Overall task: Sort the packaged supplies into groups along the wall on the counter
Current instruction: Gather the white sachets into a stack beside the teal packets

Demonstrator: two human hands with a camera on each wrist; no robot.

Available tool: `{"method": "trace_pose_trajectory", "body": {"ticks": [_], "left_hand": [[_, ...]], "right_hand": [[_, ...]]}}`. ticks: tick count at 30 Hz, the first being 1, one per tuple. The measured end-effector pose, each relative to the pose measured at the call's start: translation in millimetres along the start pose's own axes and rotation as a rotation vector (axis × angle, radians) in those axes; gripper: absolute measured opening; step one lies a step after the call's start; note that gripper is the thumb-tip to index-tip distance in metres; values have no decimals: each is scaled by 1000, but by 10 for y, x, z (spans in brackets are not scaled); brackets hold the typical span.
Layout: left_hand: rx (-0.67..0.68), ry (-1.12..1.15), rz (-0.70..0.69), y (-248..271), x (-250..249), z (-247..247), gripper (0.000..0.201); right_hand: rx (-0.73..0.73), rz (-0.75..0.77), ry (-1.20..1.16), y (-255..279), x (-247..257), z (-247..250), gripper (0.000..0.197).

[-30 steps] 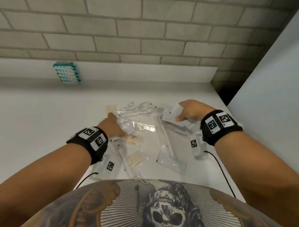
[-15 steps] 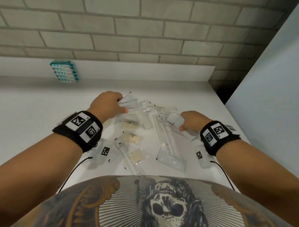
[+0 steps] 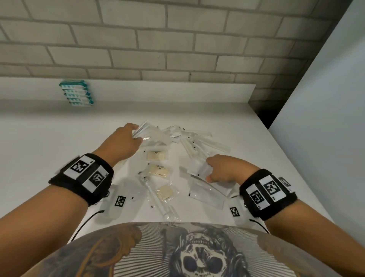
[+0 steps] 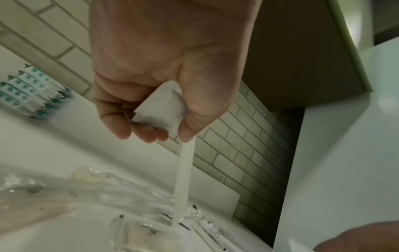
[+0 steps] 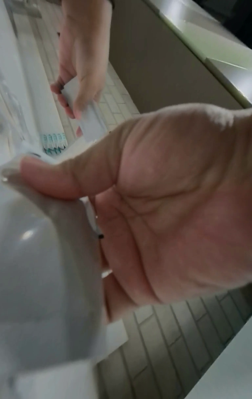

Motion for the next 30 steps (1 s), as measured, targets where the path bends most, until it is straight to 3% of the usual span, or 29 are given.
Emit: {"method": "trace_pose_trajectory", "body": {"ticks": [3,7,9,13,15,19,22,24,26,28,30], "left_hand": [[31,-77,-41,102,48,5,54],[340,-370,-105,329,105,-130,77],[418,-512,-99,410,157,-177,72],[392,-591,-63,463,218,-113,48],[354,-532,-61,478,238,-64,39],[281,-176,48,528,352,19,24],[254,90,74,584,427,16,23],[203,229,87,632,481,23,26],[128,346,123,663,592,55,34],[77,303,183,688,789,121,40],[114,250,294,738,1017,139,38]], "right_hand": [[89,12,106,95,95,-237,60],[51,-15,171,101,215,-435,55],[51,-16,149,97,237,-452,60],[30,-26,-32,92,207,-436,77],[2,-35,-64,78,197,-403,74],[-108,65,-130,184,453,-191,39],[30,301,-263,317,929,-182,29],[174,402,-231,331,1210,-312,34],[179,400,-129,223,1316,-389,34],[77,310,-140,77,1279,-310,28],[-10,198,-133,-18,1184,-174,24]]}}
Point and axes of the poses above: each hand's wrist, its own y-axis away from the middle knuckle, its own z-axis out of the back of the hand, x = y × z, the point moved 4 cm from there along -y, towards the middle knuckle, and after that the axes turned 2 degrees about -z, right-handed, at the moved point
